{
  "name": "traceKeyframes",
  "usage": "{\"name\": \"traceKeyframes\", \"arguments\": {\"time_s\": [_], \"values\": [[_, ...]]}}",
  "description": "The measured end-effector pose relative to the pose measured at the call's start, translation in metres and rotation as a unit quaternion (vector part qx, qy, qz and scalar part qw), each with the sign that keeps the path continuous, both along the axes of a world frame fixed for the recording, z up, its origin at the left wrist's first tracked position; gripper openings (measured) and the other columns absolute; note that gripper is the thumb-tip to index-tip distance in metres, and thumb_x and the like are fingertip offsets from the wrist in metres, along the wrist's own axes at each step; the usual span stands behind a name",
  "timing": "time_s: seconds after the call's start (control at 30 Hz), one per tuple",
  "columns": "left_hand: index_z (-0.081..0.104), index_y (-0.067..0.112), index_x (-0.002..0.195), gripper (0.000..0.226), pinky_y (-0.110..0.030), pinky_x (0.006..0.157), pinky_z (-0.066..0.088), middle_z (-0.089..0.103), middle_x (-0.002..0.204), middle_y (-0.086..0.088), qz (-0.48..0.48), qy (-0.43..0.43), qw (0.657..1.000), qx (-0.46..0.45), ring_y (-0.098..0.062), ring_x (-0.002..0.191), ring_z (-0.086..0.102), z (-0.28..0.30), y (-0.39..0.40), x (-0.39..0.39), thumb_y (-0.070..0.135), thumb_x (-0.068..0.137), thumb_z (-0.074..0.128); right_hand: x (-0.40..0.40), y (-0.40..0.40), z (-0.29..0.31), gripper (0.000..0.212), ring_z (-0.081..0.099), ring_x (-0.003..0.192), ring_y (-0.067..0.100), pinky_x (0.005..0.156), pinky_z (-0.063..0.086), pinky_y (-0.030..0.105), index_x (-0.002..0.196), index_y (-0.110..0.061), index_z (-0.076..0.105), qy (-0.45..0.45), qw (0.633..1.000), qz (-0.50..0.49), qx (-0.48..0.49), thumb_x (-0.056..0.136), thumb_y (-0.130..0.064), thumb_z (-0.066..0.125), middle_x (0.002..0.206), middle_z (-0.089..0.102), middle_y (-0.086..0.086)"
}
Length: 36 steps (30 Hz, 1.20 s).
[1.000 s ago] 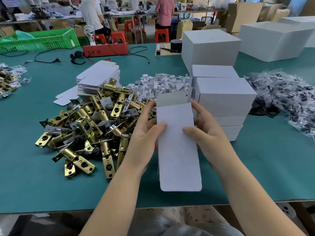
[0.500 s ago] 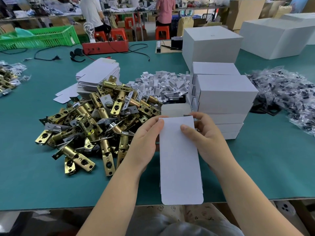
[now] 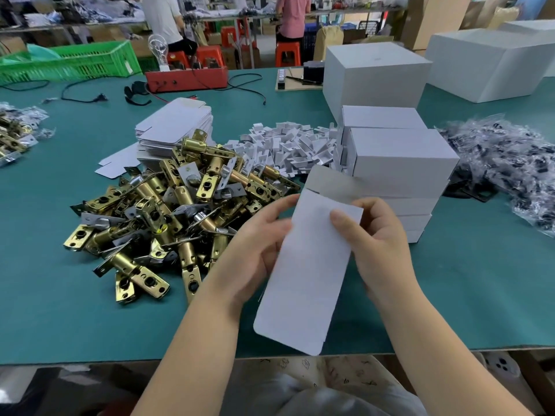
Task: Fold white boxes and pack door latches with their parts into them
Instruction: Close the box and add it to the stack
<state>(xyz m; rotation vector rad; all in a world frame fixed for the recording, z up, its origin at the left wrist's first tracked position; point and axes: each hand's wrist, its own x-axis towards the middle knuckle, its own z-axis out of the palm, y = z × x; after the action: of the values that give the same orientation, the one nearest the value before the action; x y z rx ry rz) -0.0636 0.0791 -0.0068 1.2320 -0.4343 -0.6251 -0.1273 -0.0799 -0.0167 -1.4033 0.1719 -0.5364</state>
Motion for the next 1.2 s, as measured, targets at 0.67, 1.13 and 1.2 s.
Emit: {"name": "traceKeyframes", "arguments": {"time_s": [0.67, 1.13, 1.2], "values": [[0.070, 0.010, 0.097, 0.022, -0.032, 0.061, 0.057, 0.073, 0.084, -0.012, 0.044, 0.084, 0.992, 0.079, -0.021, 0.068, 0.068, -0.003, -0.002, 0.012, -0.004, 0.086, 0.058, 0.001, -0.001, 0.005, 0.072, 0.071, 0.083, 0.023, 0.066, 0.055, 0.031, 0.134, -0.026, 0.043, 0.126, 0.962, 0.237, 0.052, 0.069, -0.017, 0.070, 0.095, 0.074, 0.004], [0.059, 0.012, 0.130, 0.050, -0.048, 0.096, 0.038, 0.066, 0.116, -0.016, 0.034, 0.166, 0.981, -0.099, -0.033, 0.102, 0.057, -0.002, -0.001, 0.014, 0.029, 0.083, 0.055, 0.005, 0.002, 0.008, 0.039, 0.066, 0.063, 0.015, 0.054, 0.055, 0.026, 0.105, -0.016, 0.054, 0.075, 0.968, 0.132, 0.202, 0.069, -0.019, 0.069, 0.080, 0.071, 0.002], [0.064, 0.016, 0.124, 0.055, -0.041, 0.086, 0.048, 0.067, 0.117, -0.013, -0.006, 0.145, 0.977, -0.157, -0.027, 0.096, 0.063, -0.004, 0.007, 0.018, 0.010, 0.070, 0.057, 0.005, 0.009, 0.009, 0.031, 0.065, 0.067, 0.010, 0.056, 0.054, 0.024, 0.098, -0.016, 0.054, 0.042, 0.972, 0.130, 0.190, 0.073, -0.021, 0.070, 0.081, 0.068, -0.002]]}}
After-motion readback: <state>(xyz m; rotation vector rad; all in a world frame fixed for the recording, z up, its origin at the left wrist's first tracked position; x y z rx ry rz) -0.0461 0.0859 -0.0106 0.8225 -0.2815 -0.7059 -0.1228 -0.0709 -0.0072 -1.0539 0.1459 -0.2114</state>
